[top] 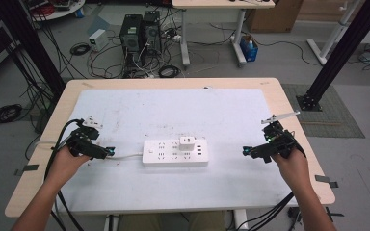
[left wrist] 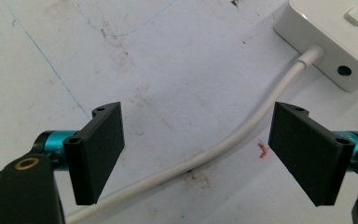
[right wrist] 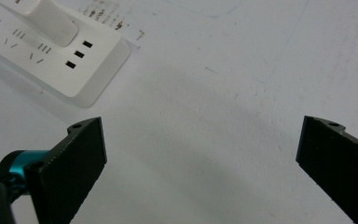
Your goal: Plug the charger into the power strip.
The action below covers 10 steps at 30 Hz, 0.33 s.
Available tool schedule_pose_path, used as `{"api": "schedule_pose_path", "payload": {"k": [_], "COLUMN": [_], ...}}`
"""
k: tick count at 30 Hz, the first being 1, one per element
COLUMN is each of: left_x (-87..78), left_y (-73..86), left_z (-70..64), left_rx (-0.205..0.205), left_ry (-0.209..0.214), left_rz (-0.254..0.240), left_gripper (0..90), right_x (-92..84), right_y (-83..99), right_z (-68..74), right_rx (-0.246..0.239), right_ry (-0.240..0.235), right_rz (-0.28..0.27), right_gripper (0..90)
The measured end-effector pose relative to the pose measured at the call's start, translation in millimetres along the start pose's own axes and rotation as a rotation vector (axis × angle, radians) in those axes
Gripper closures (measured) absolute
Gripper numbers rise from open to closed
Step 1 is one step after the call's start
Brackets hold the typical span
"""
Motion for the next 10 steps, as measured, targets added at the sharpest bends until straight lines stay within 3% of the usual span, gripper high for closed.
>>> {"api": "schedule_pose_path", "payload": {"k": [5, 10], "left_x": [6.6, 24.4], "left_y": [4.2, 15.4], "left_z": [0.2, -1.5], "left_rx": [-0.021, -0.063], "left_ry": [-0.006, -0.020], "left_rz": [-0.035, -0.068], "left_gripper": [18.4, 18.4], "right_x": [6.0, 17.1], "right_y": [6.7, 16.5], "right_z": [-0.5, -2.6], "right_rx": [0.025, 0.082], "right_ry": [0.010, 0.029], "right_rz": [0.000, -0.006], "right_gripper": [0.9, 0.9]}}
Point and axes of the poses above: each handheld gripper's, and its own axes: x roughly forward along the jaws, y roughly out of its underside, z roughly to its left, the point moved 8 cm from there along x, roughly forward along the jaws, and after that the axes turned 7 degrees about y, right-handed, at the moved point
